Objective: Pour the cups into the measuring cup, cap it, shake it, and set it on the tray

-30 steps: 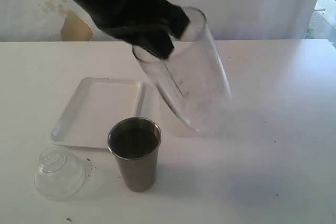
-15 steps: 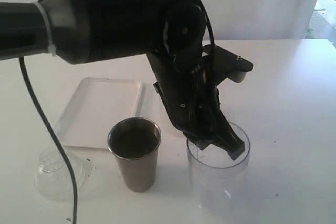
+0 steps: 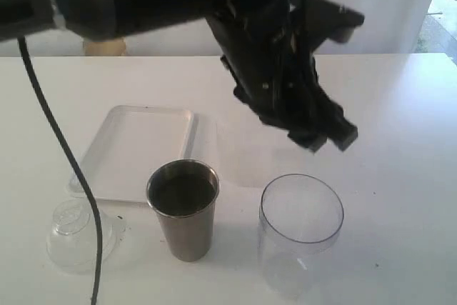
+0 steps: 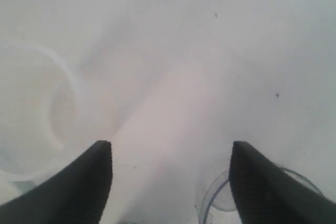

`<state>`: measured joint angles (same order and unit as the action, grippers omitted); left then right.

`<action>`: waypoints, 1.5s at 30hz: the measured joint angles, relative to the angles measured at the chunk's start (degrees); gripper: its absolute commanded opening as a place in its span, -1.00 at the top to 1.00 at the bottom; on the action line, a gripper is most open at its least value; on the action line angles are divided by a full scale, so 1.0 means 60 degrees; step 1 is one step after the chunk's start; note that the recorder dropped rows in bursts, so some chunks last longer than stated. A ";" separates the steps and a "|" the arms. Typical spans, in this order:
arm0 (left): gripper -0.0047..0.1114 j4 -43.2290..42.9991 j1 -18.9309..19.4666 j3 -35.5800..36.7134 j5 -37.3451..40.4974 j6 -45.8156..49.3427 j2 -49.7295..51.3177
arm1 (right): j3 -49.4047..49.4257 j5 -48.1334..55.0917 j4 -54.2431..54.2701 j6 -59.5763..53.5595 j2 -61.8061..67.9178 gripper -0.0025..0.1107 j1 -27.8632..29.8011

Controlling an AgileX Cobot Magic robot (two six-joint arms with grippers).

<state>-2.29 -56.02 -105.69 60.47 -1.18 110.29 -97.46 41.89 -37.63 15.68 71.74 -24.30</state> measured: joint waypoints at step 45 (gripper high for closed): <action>0.90 -0.7455 0.0000 1.2783 -0.5199 -0.8344 -1.5775 | 0.9985 -0.4253 -0.0628 -0.5989 -0.2986 0.96 0.0000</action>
<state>-47.02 -56.02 -29.00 29.28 -51.24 15.64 -37.55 16.37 -41.40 -20.26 53.82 -24.30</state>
